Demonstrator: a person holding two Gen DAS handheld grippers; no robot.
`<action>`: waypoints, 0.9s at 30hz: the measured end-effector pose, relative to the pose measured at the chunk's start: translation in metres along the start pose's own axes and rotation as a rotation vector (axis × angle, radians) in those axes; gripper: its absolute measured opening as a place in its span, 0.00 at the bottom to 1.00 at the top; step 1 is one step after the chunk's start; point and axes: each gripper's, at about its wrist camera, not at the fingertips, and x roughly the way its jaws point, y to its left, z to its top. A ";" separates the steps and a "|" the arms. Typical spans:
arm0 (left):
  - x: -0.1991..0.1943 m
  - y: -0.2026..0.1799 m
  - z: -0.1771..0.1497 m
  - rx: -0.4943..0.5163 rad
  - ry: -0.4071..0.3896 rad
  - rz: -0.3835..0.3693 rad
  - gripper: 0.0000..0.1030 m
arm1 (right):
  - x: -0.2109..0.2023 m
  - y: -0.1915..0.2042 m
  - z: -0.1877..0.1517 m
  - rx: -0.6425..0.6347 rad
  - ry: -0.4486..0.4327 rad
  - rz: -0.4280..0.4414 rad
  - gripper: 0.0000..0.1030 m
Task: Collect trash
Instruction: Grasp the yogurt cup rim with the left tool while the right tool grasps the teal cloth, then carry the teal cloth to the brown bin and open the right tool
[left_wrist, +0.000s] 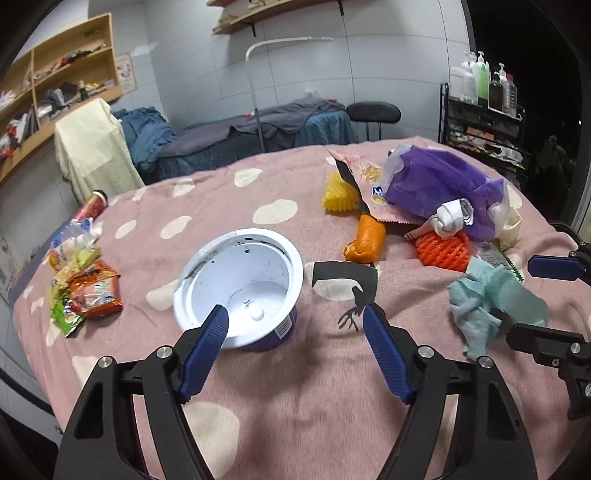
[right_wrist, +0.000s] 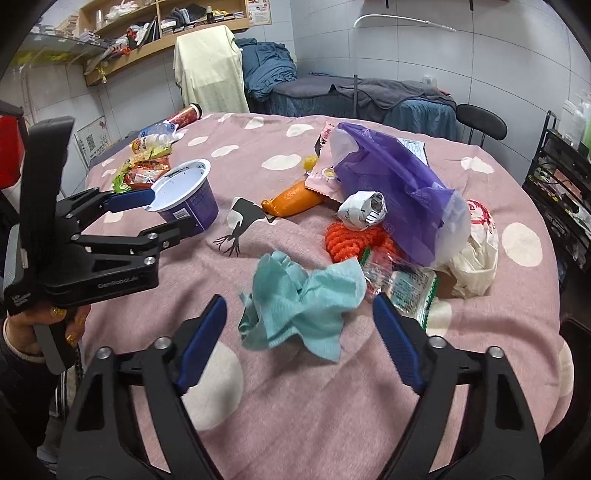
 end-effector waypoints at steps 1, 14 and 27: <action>0.008 0.002 0.002 -0.002 0.025 -0.010 0.66 | 0.002 0.001 0.001 -0.008 0.006 0.001 0.68; 0.024 -0.001 -0.005 -0.019 0.097 -0.015 0.14 | 0.008 0.001 0.001 -0.005 0.006 0.041 0.12; -0.030 0.012 -0.012 -0.221 -0.041 -0.137 0.08 | -0.038 -0.013 -0.012 0.051 -0.126 0.004 0.11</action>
